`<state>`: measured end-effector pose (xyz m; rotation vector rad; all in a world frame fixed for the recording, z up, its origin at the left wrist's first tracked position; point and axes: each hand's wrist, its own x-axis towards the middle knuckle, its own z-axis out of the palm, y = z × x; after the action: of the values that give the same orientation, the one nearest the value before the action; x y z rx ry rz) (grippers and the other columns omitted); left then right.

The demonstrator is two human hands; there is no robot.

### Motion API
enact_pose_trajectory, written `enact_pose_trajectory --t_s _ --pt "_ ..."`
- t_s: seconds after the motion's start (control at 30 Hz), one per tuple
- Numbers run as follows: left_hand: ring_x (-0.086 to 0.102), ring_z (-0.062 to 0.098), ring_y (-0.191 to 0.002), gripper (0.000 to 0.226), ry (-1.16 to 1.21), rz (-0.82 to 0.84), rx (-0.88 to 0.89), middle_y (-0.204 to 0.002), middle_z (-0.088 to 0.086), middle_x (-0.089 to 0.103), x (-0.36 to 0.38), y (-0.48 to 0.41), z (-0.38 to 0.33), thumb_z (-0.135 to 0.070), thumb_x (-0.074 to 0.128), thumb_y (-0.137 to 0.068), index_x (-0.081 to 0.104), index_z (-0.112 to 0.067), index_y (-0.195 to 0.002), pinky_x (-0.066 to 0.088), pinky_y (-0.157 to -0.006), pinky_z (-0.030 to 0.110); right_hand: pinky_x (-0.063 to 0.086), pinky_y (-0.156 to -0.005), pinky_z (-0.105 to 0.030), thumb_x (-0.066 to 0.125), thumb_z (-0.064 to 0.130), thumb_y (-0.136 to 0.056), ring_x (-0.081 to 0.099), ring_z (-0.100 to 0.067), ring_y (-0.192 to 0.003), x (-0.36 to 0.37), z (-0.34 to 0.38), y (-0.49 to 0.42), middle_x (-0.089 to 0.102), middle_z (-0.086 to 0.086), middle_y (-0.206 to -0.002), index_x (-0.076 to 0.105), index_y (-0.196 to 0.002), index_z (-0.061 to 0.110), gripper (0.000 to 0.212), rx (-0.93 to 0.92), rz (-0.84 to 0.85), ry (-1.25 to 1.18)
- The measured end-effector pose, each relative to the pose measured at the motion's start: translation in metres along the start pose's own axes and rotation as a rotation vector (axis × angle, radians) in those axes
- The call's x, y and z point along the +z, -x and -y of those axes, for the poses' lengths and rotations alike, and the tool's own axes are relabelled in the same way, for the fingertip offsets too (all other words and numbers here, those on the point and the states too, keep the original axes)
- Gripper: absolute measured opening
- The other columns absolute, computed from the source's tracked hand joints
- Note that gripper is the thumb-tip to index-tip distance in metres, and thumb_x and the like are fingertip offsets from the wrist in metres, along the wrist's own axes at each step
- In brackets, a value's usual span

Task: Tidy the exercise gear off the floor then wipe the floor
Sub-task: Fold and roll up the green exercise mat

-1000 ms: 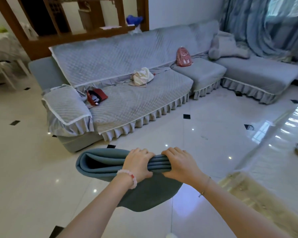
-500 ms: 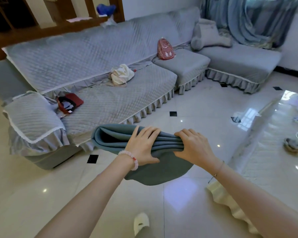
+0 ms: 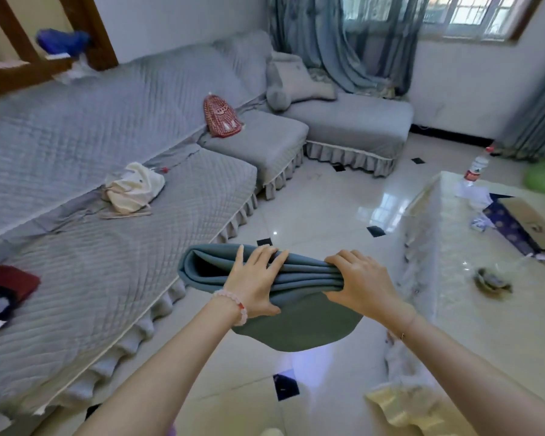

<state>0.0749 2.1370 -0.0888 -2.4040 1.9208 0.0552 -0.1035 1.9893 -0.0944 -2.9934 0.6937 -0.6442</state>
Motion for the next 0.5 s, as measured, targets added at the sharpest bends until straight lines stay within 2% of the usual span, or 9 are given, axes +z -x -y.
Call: enact_pose_trajectory --t_s 0.17,0.3,0.4,0.5 --pt "0.036 0.021 -0.13 0.091 0.032 -0.132 0.182 -0.138 0.0 0.039 -0.011 -0.097 0.028 -0.049 0.068 -0.065 0.028 -0.024 -0.143 0.015 -0.114 0.052 0.048 -0.057 -0.026 0.078 0.037 -0.052 0.063 -0.018 -0.073 0.009 -0.046 -0.045 0.065 0.01 -0.083 0.066 -0.095 0.024 0.047 0.157 0.03 0.015" --pt "0.057 0.026 -0.105 0.085 0.014 -0.246 0.321 -0.113 0.003 0.058 -0.007 -0.17 0.031 -0.047 0.075 -0.051 0.049 -0.019 -0.127 0.038 -0.102 0.051 0.049 -0.056 -0.027 0.076 0.037 -0.052 0.062 -0.017 -0.072 0.011 -0.09 -0.07 0.064 0.01 -0.084 0.065 -0.098 0.024 0.049 0.24 0.044 0.048" --pt "0.061 0.025 -0.091 0.077 0.038 -0.278 0.375 -0.1 0.001 0.06 -0.007 -0.224 0.028 -0.045 0.075 -0.047 0.055 -0.02 -0.117 0.049 -0.088 0.041 0.048 -0.057 -0.028 0.074 0.038 -0.056 0.061 -0.017 -0.074 0.018 -0.127 -0.09 0.064 0.009 -0.086 0.064 -0.101 0.024 0.049 0.276 0.063 0.045" --pt "0.061 0.025 -0.086 0.07 0.021 -0.257 0.423 -0.095 0.002 0.061 -0.014 -0.286 0.024 -0.039 0.076 -0.048 0.057 -0.019 -0.113 0.049 -0.08 0.035 0.051 -0.059 -0.03 0.071 0.041 -0.058 0.062 -0.018 -0.077 0.03 -0.171 -0.115 0.063 0.009 -0.088 0.063 -0.103 0.025 0.048 0.328 0.079 0.022"
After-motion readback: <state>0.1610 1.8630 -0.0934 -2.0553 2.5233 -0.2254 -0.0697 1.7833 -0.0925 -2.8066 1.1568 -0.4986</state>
